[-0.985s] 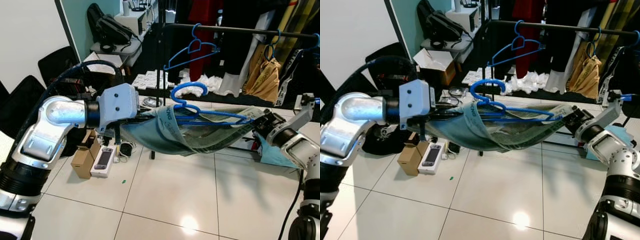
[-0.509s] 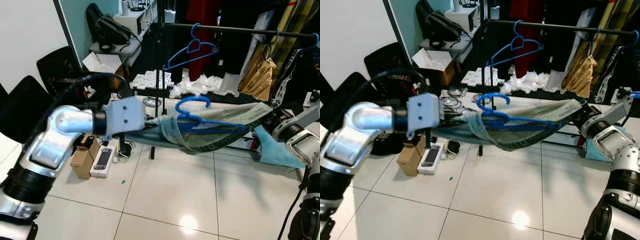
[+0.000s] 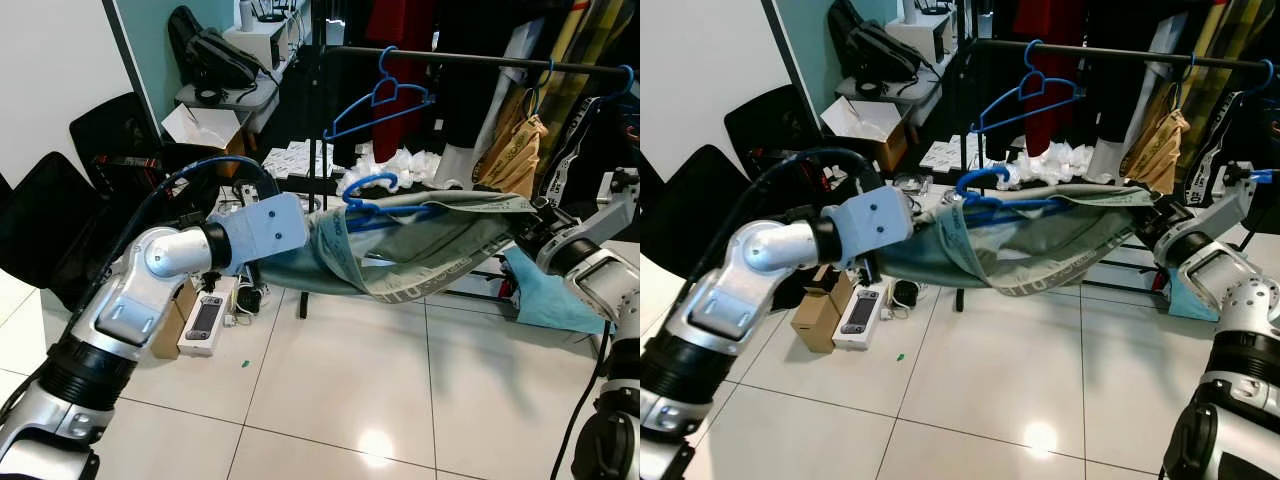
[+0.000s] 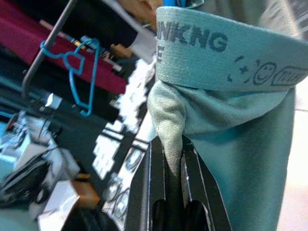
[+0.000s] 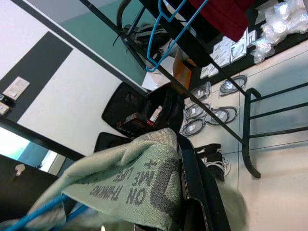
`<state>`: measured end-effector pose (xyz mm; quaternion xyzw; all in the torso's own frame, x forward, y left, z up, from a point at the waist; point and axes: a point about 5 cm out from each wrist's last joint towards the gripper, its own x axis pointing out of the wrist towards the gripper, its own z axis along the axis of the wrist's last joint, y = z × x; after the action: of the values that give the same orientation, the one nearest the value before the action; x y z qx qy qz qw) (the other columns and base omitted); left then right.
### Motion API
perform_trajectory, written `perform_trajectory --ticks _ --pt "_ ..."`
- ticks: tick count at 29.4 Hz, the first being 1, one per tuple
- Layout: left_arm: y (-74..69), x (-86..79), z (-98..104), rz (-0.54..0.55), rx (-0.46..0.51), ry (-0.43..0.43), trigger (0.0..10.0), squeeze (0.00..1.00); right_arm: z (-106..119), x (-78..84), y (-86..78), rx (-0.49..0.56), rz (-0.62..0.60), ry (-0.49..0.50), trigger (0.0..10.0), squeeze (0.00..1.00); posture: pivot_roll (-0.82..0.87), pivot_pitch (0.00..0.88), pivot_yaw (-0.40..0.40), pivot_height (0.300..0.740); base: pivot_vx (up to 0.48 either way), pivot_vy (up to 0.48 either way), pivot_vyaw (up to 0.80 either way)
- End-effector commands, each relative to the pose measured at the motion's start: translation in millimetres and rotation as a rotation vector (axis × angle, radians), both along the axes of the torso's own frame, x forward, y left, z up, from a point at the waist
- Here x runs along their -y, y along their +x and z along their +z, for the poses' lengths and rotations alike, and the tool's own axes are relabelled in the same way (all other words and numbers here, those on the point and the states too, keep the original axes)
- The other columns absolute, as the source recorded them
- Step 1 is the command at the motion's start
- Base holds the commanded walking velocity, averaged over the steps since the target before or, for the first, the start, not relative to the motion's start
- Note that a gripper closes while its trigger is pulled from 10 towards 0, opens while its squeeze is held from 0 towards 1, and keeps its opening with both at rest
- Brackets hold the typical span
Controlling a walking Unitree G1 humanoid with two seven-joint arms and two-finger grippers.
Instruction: Hang hanger
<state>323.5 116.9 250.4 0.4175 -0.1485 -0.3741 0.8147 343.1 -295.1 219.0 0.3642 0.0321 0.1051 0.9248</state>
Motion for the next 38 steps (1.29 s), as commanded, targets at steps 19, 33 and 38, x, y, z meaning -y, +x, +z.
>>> perform_trajectory --ticks 19,33,38 --pt "2.7 29.0 6.4 0.084 -0.035 -0.305 10.0 0.00 -14.4 -44.9 8.8 -0.042 0.123 -0.026 0.0 0.00 -0.02 0.044 0.019 0.740 0.000 0.000 0.00" --pt "-5.7 66.5 -29.0 0.111 -0.242 -0.380 10.0 0.00 -11.1 -90.8 4.9 0.034 0.304 -0.058 0.0 0.00 -0.03 0.055 0.021 0.740 0.000 0.000 0.00" --pt "-1.0 54.5 -44.9 0.185 -0.276 -0.309 10.0 0.00 -5.4 -93.8 -1.4 0.076 0.340 -0.074 0.0 0.00 -0.03 0.058 0.023 0.740 0.000 0.000 0.00"
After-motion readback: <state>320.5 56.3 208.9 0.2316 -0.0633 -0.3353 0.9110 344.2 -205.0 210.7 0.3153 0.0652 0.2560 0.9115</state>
